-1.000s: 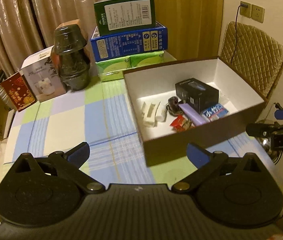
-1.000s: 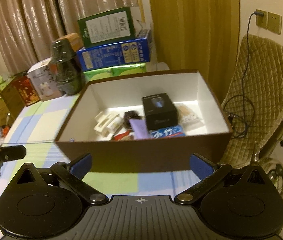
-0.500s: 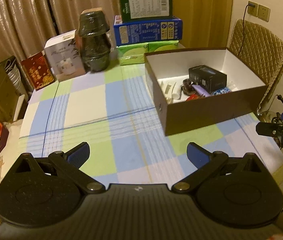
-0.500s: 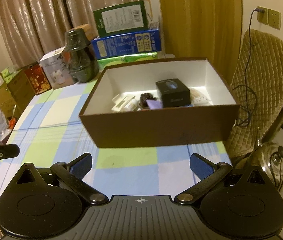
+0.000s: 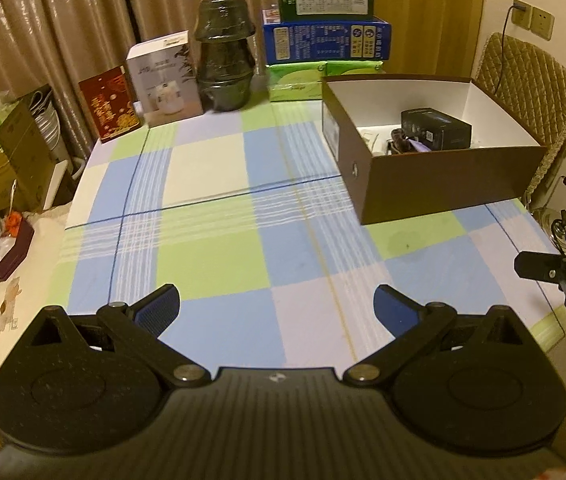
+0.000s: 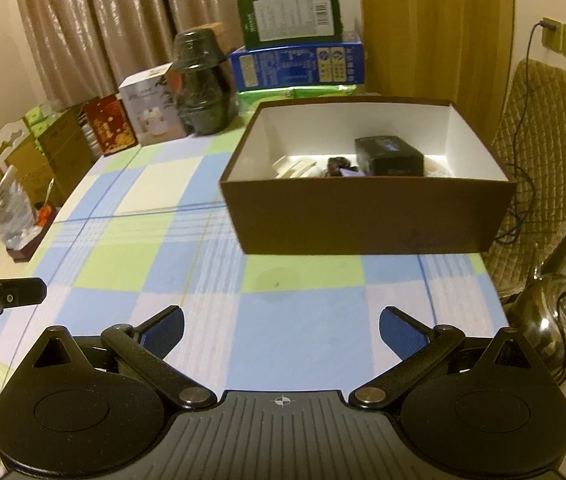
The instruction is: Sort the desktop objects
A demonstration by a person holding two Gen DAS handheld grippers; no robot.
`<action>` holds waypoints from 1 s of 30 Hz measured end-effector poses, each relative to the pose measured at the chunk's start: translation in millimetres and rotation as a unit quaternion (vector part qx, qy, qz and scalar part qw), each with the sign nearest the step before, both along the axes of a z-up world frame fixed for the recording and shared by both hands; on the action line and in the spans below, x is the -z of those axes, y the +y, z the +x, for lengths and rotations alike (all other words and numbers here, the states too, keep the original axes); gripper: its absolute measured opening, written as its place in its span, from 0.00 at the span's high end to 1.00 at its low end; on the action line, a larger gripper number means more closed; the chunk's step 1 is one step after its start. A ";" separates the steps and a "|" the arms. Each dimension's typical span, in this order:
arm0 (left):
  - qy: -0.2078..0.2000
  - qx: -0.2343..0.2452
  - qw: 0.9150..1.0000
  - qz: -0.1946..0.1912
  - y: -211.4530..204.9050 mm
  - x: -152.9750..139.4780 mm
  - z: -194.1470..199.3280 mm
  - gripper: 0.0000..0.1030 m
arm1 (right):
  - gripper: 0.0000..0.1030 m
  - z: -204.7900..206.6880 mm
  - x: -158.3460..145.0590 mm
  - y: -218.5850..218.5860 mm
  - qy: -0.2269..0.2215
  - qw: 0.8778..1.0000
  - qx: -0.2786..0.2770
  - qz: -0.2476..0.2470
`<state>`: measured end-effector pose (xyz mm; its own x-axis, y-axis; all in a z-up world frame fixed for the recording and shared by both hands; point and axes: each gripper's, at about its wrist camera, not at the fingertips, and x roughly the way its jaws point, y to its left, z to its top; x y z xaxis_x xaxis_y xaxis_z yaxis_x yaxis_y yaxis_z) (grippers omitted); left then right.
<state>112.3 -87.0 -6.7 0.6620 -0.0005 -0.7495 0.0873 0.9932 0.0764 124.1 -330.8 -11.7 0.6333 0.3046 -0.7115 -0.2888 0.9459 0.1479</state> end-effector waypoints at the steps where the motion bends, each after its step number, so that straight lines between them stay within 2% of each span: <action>1: 0.000 -0.002 1.000 0.000 2.2 -0.3 -2.7 0.01 | 0.02 -1.7 0.3 2.3 0.000 1.000 -0.003 0.000; 14: 0.003 -0.028 1.000 0.001 33.1 0.1 -34.0 0.01 | 0.02 -20.4 7.5 32.6 0.004 1.000 -0.030 -0.007; 30: 0.006 -0.040 0.999 -0.001 46.9 4.7 -50.5 0.01 | 0.02 -29.7 13.9 48.1 0.007 0.999 -0.041 -0.014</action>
<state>61.7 -40.2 -11.4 0.6514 0.0512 -0.7570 0.0075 0.9972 0.0740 94.4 -282.7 -25.6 0.5976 0.3350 -0.7285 -0.3637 0.9230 0.1261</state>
